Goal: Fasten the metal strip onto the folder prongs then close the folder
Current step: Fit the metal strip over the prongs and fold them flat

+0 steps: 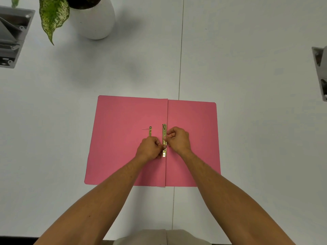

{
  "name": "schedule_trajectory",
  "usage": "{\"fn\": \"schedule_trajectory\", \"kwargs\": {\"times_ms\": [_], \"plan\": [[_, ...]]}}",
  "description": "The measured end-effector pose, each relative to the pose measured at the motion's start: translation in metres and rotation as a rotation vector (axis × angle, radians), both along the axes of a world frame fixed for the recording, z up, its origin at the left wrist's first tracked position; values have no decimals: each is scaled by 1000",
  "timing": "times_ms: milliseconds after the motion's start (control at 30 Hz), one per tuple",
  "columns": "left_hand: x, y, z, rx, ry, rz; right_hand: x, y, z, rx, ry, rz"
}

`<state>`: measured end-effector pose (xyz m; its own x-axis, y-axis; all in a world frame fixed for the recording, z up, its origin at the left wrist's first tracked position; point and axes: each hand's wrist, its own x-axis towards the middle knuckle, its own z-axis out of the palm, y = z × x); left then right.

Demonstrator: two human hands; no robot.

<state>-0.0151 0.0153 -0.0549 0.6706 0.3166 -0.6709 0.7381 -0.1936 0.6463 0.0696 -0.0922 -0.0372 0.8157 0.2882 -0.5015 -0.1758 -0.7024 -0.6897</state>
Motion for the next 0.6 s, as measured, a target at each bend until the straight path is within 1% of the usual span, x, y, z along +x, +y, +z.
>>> {"fn": "schedule_trajectory", "kwargs": {"times_ms": [133, 200, 267, 367, 533, 600], "plan": [[1, -1, 3, 29, 6, -29, 0, 1, 0, -20, -22, 25], [2, -1, 4, 97, -5, -58, 0, 1, -1, -21, -25, 30], [2, -1, 5, 193, -40, -93, 1, 0, -1, -19, -22, 32], [3, 2, 5, 262, -130, -149, 2, 0, -1, -10, 0, 24], [4, 5, 1, 321, -185, -213, 9, -2, 0, 45, 36, 16], [2, 5, 0, 323, -198, -208, 13, 0, 0, 47, -4, 35]]}}
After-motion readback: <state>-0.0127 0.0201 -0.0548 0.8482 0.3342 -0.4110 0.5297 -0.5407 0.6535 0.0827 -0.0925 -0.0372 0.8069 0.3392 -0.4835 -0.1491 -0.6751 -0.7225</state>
